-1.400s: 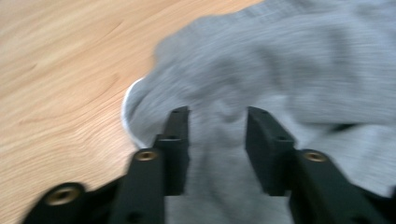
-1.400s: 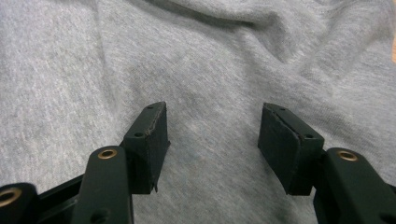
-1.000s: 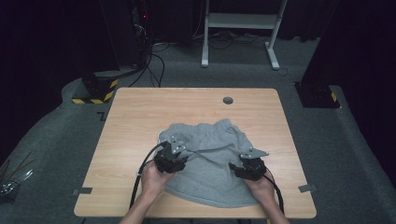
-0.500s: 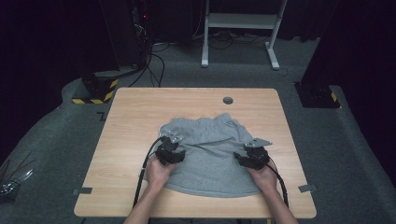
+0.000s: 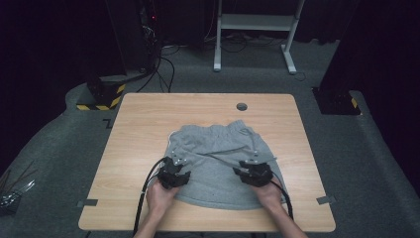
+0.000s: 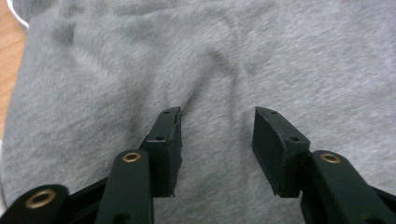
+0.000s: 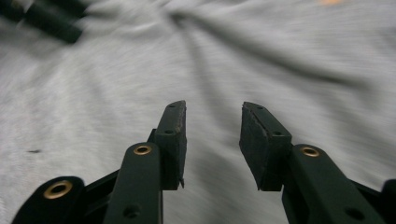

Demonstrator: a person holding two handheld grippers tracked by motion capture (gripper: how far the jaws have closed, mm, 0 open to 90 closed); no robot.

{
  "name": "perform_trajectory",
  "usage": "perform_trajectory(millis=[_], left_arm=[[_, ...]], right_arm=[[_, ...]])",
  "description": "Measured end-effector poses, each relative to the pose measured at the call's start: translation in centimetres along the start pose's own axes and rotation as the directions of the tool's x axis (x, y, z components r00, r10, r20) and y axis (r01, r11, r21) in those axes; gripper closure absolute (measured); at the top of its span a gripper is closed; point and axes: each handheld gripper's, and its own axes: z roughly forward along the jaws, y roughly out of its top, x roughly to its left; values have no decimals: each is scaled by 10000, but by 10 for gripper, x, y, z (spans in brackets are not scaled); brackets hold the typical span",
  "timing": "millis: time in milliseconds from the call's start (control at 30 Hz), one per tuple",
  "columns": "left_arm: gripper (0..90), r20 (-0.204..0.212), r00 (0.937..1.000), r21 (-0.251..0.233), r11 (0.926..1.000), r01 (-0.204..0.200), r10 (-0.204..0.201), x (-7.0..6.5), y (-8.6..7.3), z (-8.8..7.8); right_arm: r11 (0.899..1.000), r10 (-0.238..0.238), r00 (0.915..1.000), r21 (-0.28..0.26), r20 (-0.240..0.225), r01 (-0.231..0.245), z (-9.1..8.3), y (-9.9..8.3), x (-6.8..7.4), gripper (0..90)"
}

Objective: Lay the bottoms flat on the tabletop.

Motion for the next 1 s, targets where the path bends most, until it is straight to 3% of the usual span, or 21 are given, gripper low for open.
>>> perform_trajectory(millis=[67, 133, 233, 333, 500, 600, 667, 767, 867, 900, 933, 967, 1000], left_arm=[[643, 97, 9998, 38, 9998, -194, 193, -1, 1, -1], [759, 202, 9987, 237, 9986, -482, 477, -4, 2, -2], [854, 261, 9970, 482, 9961, -744, 732, -7, 3, -4], [867, 442, 9962, 475, 9959, -768, 747, -9, -3, -11], [866, 716, 9953, 127, 9978, -656, 645, -15, -14, -32], [862, 614, 9923, 504, 9926, -1103, 1072, -22, -23, -39], [862, 514, 9883, 931, 9847, -1476, 1433, -28, -29, -37], [829, 607, 9909, 809, 9888, -1251, 1204, -26, -30, -38], [677, 414, 9960, 380, 9960, -808, 792, -19, -26, -37], [639, 277, 9986, -87, 9990, -450, 452, -14, -23, -35], [557, 210, 9995, -285, 9994, -213, 219, -11, -22, -33], [516, 210, 9995, -285, 9994, -213, 219, -11, -22, -33], [494, 100, 9996, -658, 9974, 289, -283, -3, -19, -28]], right_arm=[[9997, -36, 9992, 258, -387, 46, 14, 3, 10, 625], [9984, -247, 9984, 502, -516, 273, 25, 6, 18, 647], [9962, -518, 9970, 676, -569, 557, 33, 7, 24, 736], [9917, -899, 9930, 853, -763, 964, 31, 9, 27, 862], [9878, -1227, 9872, 834, -1022, 1314, 22, 6, 33, 878], [9879, -1290, 9832, 698, -1294, 1388, 15, 3, 39, 878], [9843, -1481, 9781, 745, -1460, 1602, 13, -1, 45, 877], [9830, -1520, 9772, 807, -1480, 1651, 11, -6, 46, 867], [9900, -1257, 9848, 484, -1199, 1323, 3, -7, 38, 758], [9925, -1119, 9882, 372, -1046, 1164, 0, -7, 34, 744], [9979, -621, 9969, 155, -492, 629, -9, -7, 20, 716], [9979, -621, 9969, 155, -492, 629, -9, -7, 20, 716], [9999, 56, 9996, 82, 276, -59, -17, -8, 0, 704]])
